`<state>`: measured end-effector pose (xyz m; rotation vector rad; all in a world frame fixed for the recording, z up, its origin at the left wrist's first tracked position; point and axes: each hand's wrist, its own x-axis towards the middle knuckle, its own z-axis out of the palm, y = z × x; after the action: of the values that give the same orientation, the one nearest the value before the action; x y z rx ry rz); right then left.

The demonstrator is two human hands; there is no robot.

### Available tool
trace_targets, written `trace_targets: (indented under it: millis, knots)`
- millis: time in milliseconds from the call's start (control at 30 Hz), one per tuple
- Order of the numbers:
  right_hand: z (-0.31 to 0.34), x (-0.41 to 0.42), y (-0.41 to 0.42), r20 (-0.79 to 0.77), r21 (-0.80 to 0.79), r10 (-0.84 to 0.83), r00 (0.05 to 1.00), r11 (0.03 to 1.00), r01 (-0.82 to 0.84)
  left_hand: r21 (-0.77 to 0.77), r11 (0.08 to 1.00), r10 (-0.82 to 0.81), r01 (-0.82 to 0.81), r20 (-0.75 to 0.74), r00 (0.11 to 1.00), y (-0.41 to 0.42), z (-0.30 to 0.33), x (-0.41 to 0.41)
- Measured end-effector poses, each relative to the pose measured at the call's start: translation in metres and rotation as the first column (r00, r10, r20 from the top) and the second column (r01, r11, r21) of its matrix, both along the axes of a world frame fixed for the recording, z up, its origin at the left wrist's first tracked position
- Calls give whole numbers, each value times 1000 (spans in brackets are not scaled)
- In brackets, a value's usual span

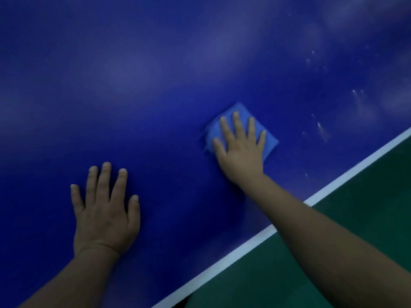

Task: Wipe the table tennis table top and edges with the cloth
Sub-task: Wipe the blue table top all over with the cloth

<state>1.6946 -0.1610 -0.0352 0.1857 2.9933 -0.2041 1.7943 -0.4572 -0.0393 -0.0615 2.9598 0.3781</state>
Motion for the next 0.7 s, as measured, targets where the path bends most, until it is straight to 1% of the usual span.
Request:
trace_targets:
  millis: [33, 67, 100, 167, 233, 300, 367, 400, 433, 500, 567, 600, 633, 667, 700]
  knots:
    - [0, 24, 4, 19, 9, 85, 996, 996, -85, 2, 1000, 2, -2, -10, 1000, 0, 0, 0]
    - [0, 40, 19, 42, 24, 104, 994, 994, -105, 4, 1000, 1, -1, -17, 1000, 0, 1, 0]
    - [2, 46, 42, 62, 30, 57, 996, 998, -59, 6, 1000, 0, 0, -18, 1000, 1, 1, 1]
    - [6, 46, 100, 85, 75, -157, 984, 986, 151, 8, 1000, 1, -1, -15, 1000, 1, 1, 1]
    - [12, 43, 148, 101, 82, -355, 929, 934, 348, 3, 1000, -1, 1, -14, 1000, 1, 0, 1]
    - [13, 42, 161, 82, 54, -471, 878, 882, 468, -6, 1000, -2, 2, -12, 1000, 0, -1, 1]
    - [9, 43, 135, 66, 27, -511, 857, 860, 510, -3, 1000, -10, 10, -18, 1000, 0, 0, 1]
    - [7, 46, 115, 72, 25, -480, 874, 877, 479, 2, 1000, -13, 13, -21, 1000, 0, 0, 1]
    - [6, 54, 91, 77, 37, -405, 911, 914, 403, 7, 1000, -19, 19, -21, 1000, 0, 1, 1]
    - [4, 81, 48, 63, 45, -133, 989, 990, 131, 10, 1000, -24, 24, -24, 999, 1, 1, 2]
    - [5, 106, 37, 98, 35, 126, 987, 991, -130, 13, 1000, -21, 21, -30, 999, 1, 2, 2]
    - [7, 107, 47, 116, 24, 196, 974, 979, -200, 14, 1000, -20, 20, -27, 999, 1, 2, 2]
    - [8, 102, 63, 123, 34, 209, 970, 976, -214, 14, 1000, -16, 16, -25, 1000, 1, 2, 2]
    - [8, 94, 83, 117, 53, 158, 980, 985, -165, 12, 1000, -12, 12, -25, 1000, 1, 2, 2]
    - [8, 84, 104, 101, 71, 51, 994, 996, -58, 10, 1000, -13, 13, -29, 1000, 1, 1, 1]
